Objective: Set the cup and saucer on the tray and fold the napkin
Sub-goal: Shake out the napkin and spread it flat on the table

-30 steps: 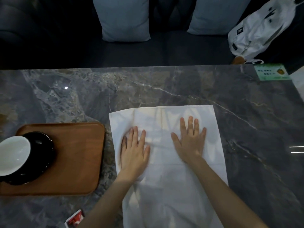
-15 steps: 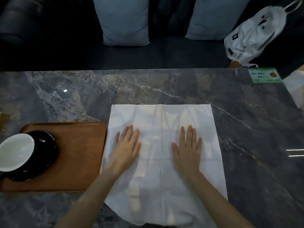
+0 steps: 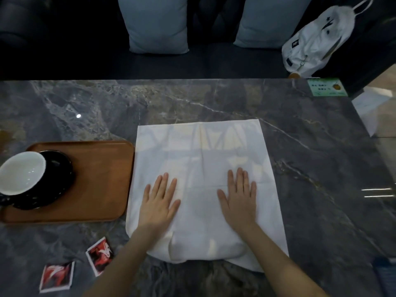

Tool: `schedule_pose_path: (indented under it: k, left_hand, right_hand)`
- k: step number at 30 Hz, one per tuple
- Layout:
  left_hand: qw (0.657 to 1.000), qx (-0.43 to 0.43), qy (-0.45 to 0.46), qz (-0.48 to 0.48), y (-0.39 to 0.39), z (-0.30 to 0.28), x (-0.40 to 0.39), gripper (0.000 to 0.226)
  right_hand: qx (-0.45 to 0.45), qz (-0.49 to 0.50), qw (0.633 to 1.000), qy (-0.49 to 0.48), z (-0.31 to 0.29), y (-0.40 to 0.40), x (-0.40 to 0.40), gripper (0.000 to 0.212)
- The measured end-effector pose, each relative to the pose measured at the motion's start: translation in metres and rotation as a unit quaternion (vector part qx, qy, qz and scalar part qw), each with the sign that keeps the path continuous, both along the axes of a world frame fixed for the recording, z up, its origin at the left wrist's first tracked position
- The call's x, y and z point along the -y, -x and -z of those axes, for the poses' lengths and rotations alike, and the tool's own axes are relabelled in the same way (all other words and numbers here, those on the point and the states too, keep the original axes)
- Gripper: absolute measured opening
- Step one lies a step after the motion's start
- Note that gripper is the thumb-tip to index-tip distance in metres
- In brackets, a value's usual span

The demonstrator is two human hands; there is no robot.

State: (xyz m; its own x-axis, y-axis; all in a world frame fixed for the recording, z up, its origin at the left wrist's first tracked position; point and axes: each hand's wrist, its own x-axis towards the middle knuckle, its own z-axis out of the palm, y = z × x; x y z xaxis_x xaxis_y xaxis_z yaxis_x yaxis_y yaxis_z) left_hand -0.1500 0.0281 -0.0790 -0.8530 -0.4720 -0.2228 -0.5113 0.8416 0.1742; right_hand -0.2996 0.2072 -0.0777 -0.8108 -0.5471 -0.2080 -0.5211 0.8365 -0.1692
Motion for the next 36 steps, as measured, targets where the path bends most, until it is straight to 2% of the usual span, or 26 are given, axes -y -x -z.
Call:
schedule_pose_path:
  k: [4,7,11,15,18,21,23,25,28,34,36]
  left_hand:
    - [0.999,0.021,-0.027,0.002,0.002,-0.008,0.000,0.076]
    - [0.995,0.069,-0.067,-0.007,0.010,-0.033,-0.014,0.068]
    - [0.985,0.051,-0.163,-0.004,-0.007,-0.054,-0.038,0.062]
    - [0.972,0.059,-0.225,0.023,-0.038,-0.062,-0.051,0.052]
    - [0.973,0.080,-0.196,0.095,-0.063,-0.062,-0.050,0.050]
    - [0.981,0.079,-0.123,0.128,-0.080,-0.060,-0.052,0.041]
    - [0.988,0.055,-0.089,0.110,-0.088,-0.060,-0.056,0.031]
    - [0.992,-0.012,-0.071,0.103,-0.096,-0.061,-0.057,0.020]
    - [0.989,-0.083,-0.047,0.109,-0.114,-0.063,-0.053,0.029]
    - [0.991,-0.110,-0.011,0.080,-0.143,-0.072,-0.063,0.009]
    - [0.994,-0.086,0.014,0.070,-0.146,-0.070,-0.066,0.016]
  right_hand:
    - [0.041,-0.016,0.999,0.010,-0.003,0.006,-0.002,0.072]
    - [0.098,-0.018,0.995,0.020,-0.023,0.009,-0.006,0.065]
    - [0.077,-0.048,0.995,0.050,-0.040,-0.023,-0.016,0.062]
    - [0.090,-0.075,0.993,0.027,-0.030,-0.057,-0.022,0.063]
    - [0.076,-0.089,0.993,-0.004,-0.015,-0.065,-0.028,0.067]
    - [0.056,-0.095,0.994,-0.013,-0.008,-0.066,-0.029,0.068]
    - [0.061,-0.093,0.994,-0.017,-0.008,-0.067,-0.028,0.067]
    - [0.063,-0.095,0.993,-0.021,-0.009,-0.067,-0.028,0.067]
    - [0.064,-0.095,0.993,-0.026,-0.010,-0.066,-0.028,0.067]
    - [0.071,-0.095,0.992,-0.040,-0.012,-0.066,-0.026,0.067]
    - [0.076,-0.096,0.992,-0.040,-0.013,-0.065,-0.026,0.067]
